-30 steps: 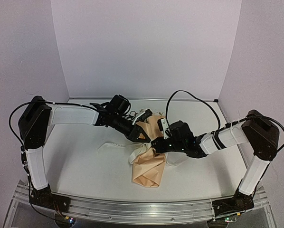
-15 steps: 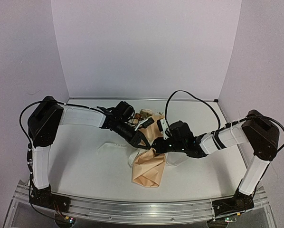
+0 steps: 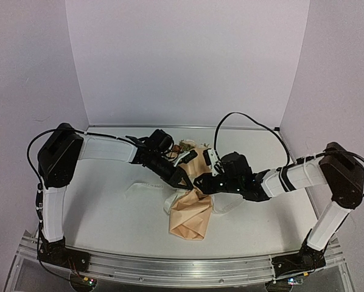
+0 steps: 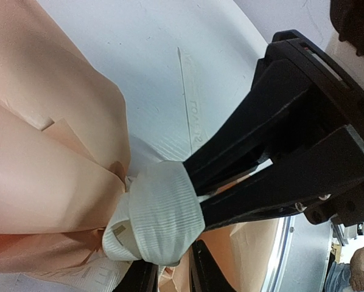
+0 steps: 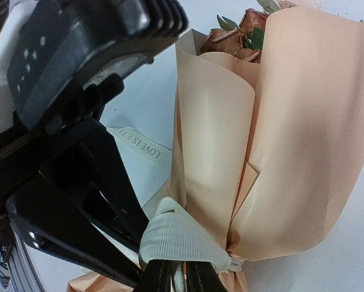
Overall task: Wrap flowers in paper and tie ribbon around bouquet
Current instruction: Cross the half-tied ribbon over the folded bouquet.
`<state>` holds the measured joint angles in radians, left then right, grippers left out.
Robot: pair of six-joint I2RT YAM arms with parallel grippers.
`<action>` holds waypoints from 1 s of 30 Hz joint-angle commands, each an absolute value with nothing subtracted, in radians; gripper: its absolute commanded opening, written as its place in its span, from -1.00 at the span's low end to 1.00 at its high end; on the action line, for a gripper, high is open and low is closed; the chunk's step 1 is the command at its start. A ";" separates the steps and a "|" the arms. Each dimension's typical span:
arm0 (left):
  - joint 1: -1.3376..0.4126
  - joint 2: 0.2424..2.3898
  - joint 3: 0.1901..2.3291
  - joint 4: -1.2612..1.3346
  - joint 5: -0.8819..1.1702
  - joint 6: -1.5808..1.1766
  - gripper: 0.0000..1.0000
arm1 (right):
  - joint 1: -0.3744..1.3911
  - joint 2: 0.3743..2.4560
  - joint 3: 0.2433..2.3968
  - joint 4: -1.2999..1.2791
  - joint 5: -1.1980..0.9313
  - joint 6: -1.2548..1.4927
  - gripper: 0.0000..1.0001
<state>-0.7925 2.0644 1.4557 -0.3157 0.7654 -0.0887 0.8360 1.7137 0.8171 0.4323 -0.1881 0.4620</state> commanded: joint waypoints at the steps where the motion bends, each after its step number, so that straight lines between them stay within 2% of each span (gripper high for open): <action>1: -0.789 2.071 1.499 -0.316 0.753 -0.105 -0.61 | 0.832 1.664 0.792 0.443 -0.199 0.456 -0.71; 10: -0.788 2.075 1.503 -0.323 0.755 -0.104 -0.61 | 0.832 1.631 0.759 0.441 -0.202 0.469 -0.52; 17: -0.789 2.071 1.502 -0.325 0.759 -0.101 -0.61 | 0.832 1.615 0.746 0.443 -0.171 0.512 -0.27; 22: -0.788 2.067 1.502 -0.330 0.767 -0.097 -0.61 | 0.832 1.607 0.751 0.429 -0.133 0.539 -0.16; 30: -0.789 2.027 1.489 -0.318 0.769 -0.097 -0.60 | 0.831 1.640 0.808 0.381 -0.089 0.559 -0.25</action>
<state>-0.7925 2.0670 1.4586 -0.3168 0.7567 -0.1051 0.8356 1.6440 0.7547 0.3927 -0.1336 0.5396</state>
